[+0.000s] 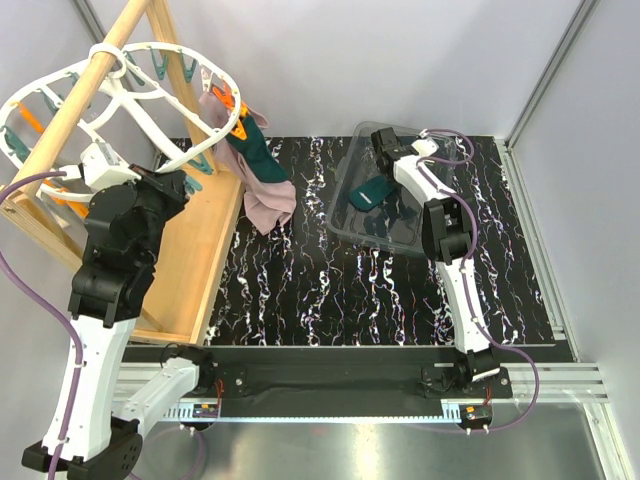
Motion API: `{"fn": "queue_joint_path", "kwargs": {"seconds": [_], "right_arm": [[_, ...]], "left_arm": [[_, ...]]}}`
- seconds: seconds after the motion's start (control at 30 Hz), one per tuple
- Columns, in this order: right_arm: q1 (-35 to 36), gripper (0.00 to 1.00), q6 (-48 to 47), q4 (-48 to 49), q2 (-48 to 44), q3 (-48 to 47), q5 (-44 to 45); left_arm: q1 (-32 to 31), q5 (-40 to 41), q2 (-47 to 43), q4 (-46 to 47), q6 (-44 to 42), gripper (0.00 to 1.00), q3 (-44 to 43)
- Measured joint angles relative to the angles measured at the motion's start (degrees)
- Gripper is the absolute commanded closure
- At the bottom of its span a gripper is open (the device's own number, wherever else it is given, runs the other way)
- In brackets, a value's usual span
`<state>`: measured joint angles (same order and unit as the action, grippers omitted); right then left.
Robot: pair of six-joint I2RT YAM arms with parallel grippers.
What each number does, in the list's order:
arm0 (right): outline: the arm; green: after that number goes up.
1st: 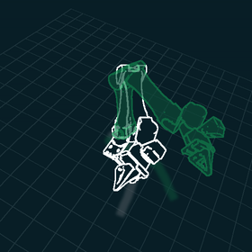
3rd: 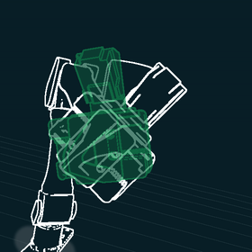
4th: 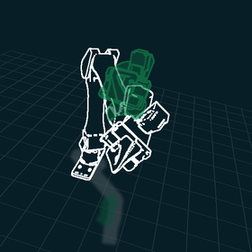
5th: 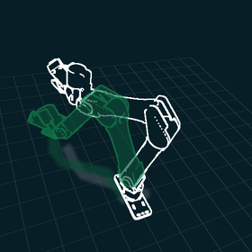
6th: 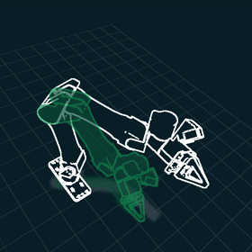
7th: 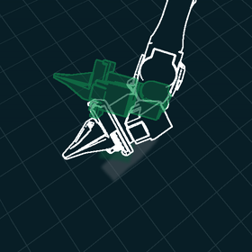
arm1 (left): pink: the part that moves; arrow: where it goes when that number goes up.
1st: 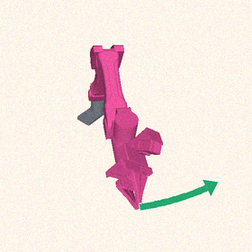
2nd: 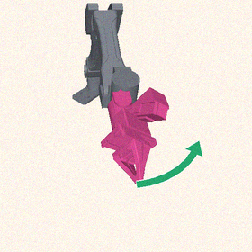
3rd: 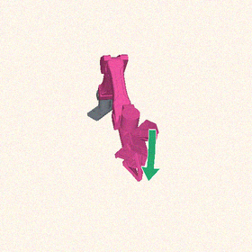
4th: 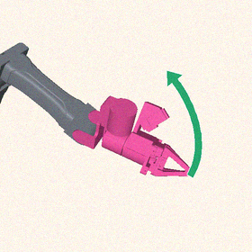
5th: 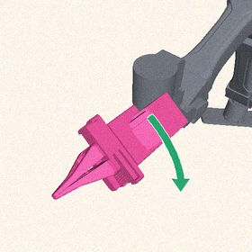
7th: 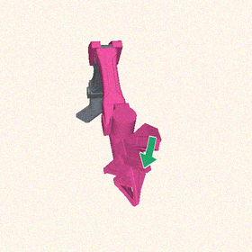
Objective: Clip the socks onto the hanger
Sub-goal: Pick up the sock from the bin, then place the sock in the bin.
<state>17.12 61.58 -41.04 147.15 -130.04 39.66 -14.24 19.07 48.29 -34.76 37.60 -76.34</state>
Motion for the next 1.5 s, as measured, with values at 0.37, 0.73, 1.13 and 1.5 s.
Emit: {"fn": "queue_joint_path", "kwargs": {"seconds": [0.37,0.73,1.13,1.5], "right_arm": [[0.0,1.0,-17.84,19.23,-21.92,29.2,-5.86],[-0.15,1.0,-41.68,45.29,-44.94,40.7,-57.31],[4.66,1.0,-56.74,44.19,-47.6,42.07,-97.61],[-2.91,1.0,-70.79,17.09,-35.32,28.81,-84.15]], "left_arm": [[0.0,0.02,-0.92,-0.24,-0.02,1.0,0.0],[0.0,0.0,-1.44,-1.31,0.02,1.0,0.09],[0.0,-0.04,-1.44,-1.38,0.39,1.0,0.09],[0.0,-0.02,-1.44,-1.51,0.35,1.0,0.09]]}}
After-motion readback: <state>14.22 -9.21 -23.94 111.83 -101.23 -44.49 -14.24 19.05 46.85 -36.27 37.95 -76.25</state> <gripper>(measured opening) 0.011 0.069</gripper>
